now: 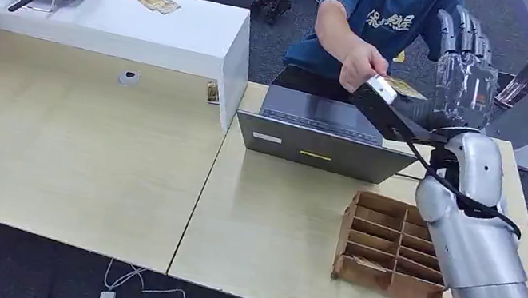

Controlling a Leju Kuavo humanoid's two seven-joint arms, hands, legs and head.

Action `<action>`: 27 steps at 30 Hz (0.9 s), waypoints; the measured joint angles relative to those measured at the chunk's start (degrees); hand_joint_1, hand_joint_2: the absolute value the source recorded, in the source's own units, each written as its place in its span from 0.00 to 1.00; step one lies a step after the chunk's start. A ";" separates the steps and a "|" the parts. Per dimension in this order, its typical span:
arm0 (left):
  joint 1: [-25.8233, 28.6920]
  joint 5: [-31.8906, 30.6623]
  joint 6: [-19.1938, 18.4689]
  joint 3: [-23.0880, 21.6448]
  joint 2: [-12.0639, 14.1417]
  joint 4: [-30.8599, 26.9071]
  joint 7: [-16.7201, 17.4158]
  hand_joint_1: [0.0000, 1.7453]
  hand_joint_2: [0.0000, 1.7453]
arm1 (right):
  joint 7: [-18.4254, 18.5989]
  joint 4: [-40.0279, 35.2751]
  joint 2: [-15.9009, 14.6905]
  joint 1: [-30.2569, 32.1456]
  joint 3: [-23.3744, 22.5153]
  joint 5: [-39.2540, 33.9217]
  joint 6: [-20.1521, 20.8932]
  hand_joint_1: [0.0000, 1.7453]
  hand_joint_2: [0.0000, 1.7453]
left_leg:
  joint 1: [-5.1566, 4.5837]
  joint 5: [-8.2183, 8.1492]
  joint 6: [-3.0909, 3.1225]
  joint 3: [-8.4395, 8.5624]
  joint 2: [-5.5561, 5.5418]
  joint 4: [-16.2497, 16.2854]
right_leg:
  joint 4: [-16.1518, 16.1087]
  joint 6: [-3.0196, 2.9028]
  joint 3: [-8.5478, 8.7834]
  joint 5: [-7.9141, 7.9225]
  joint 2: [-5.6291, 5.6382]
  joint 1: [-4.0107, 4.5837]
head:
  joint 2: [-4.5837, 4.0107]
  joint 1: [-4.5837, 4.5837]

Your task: Pass the card to the sensor for recognition and then transmit it.

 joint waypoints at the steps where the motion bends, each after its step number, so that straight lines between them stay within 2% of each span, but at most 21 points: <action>1: 0.01 0.11 0.00 0.00 0.00 0.00 -0.04 0.00 0.00 | 0.00 0.00 -0.13 0.04 -0.02 -0.22 0.00 0.00 1.00 | 0.00 0.00 0.00 0.00 0.00 0.00 | 0.00 0.00 0.00 0.00 0.00 0.00 | 0.00 0.00; 15: 0.18 1.38 0.00 0.00 0.24 0.00 -0.90 0.00 0.00 | -1.97 -4.04 -4.42 3.44 -3.41 -5.62 -0.02 0.00 1.00 | -0.01 -0.01 0.01 0.00 0.00 0.01 | -0.02 0.00 0.00 0.00 0.00 -0.01 | 0.00 0.00; 16: 0.19 1.46 0.00 0.00 0.24 0.00 -0.98 0.00 0.00 | -2.19 -4.24 -4.64 3.57 -3.63 -5.95 -0.02 0.14 1.00 | -0.01 -0.01 0.01 0.00 -0.01 0.01 | -0.01 0.00 0.00 0.00 0.00 -0.01 | 0.00 -0.02; 17: 0.22 1.53 0.02 0.00 0.24 0.00 -1.14 0.00 0.00 | -2.23 -4.44 -4.90 3.70 -3.80 -6.23 -0.02 0.96 1.00 | -0.01 -0.01 0.01 0.00 -0.01 0.01 | -0.02 0.00 0.00 0.00 0.00 -0.01 | 0.00 0.00; 19: 0.26 1.70 0.02 0.00 0.24 0.00 -1.22 0.00 0.00 | -2.40 -4.87 -5.23 4.05 -4.37 -6.93 0.06 1.00 1.00 | -0.01 -0.01 0.01 0.00 -0.01 0.01 | -0.01 0.00 0.00 0.00 0.00 -0.01 | 0.00 0.00; 22: 0.28 1.81 0.02 0.00 0.24 0.00 -1.27 0.00 0.00 | -2.97 -5.29 -5.47 4.40 -4.76 -7.59 0.24 0.98 1.00 | 0.00 -0.01 0.01 0.00 0.00 0.01 | 0.00 0.00 0.00 0.00 0.01 0.00 | 0.00 -0.02; 27: 0.28 1.90 0.02 0.00 0.24 0.00 -1.40 0.00 0.00 | -3.24 -6.01 -5.47 4.62 -4.77 -7.76 0.33 1.00 1.00 | 0.00 -0.01 0.01 -0.01 0.00 0.00 | -0.01 0.00 0.00 0.00 0.00 0.00 | 0.00 0.00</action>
